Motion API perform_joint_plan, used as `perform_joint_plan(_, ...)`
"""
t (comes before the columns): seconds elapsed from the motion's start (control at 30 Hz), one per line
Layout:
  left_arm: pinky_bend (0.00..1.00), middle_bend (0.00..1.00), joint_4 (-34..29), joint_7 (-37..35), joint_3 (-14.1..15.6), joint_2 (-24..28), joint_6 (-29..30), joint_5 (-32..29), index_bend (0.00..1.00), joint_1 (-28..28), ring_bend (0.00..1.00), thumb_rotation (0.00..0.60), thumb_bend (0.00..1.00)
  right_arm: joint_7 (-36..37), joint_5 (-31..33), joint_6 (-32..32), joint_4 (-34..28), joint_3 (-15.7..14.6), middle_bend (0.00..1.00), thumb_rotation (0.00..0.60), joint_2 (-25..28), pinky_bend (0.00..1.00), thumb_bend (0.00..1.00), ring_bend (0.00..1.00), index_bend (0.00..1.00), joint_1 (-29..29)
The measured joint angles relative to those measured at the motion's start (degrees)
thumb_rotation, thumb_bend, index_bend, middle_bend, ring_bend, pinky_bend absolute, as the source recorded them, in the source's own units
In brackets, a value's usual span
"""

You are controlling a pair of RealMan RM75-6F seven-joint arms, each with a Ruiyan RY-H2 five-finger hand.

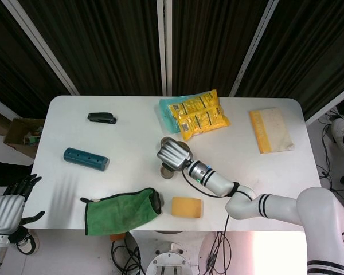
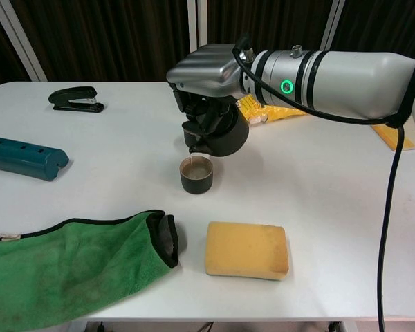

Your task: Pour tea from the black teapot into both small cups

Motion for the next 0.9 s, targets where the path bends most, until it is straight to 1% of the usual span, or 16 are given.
perform_joint_plan(0.2,0.22,0.12,-0.22,0.24,-0.02,0.14,0.11,-0.03,0.16,0.04,0.11,0.600,0.07,3.12,0.17,0.62,-0.94,0.80,1.00,0.570,0.61,0.56,0.46,1.00,1.00,-0.77)
perform_joint_plan(0.43,0.22,0.12,-0.39,0.47,0.01,0.12,-0.04,0.03,0.16,-0.05,0.11,0.600,0.07,7.04,0.16,1.93,-2.92,2.68,1.00,0.570,2.86,0.57,0.46,1.00,1.00,-1.57)
perform_joint_plan(0.53,0.22,0.12,-0.45,0.56,0.01,0.06,-0.12,0.03,0.16,-0.10,0.11,0.600,0.07,7.60,0.27,2.18,-2.94,3.33,1.00,0.570,3.52,0.57,0.46,1.00,1.00,-1.60)
perform_joint_plan(0.7,0.22,0.12,-0.67,0.79,0.02,0.17,-0.08,0.11,0.16,-0.13,0.11,0.600,0.07,7.80,1.12,1.51,-1.50,3.78,1.00,0.578,3.72,0.57,0.46,1.00,1.00,-1.26)
perform_joint_plan(0.9,0.22,0.12,-0.72,0.71,0.04,0.30,-0.48,-0.17,0.16,-0.17,0.11,0.600,0.07,8.86,2.93,0.40,2.14,4.52,1.00,0.589,2.89,0.57,0.46,1.00,1.00,-0.76)
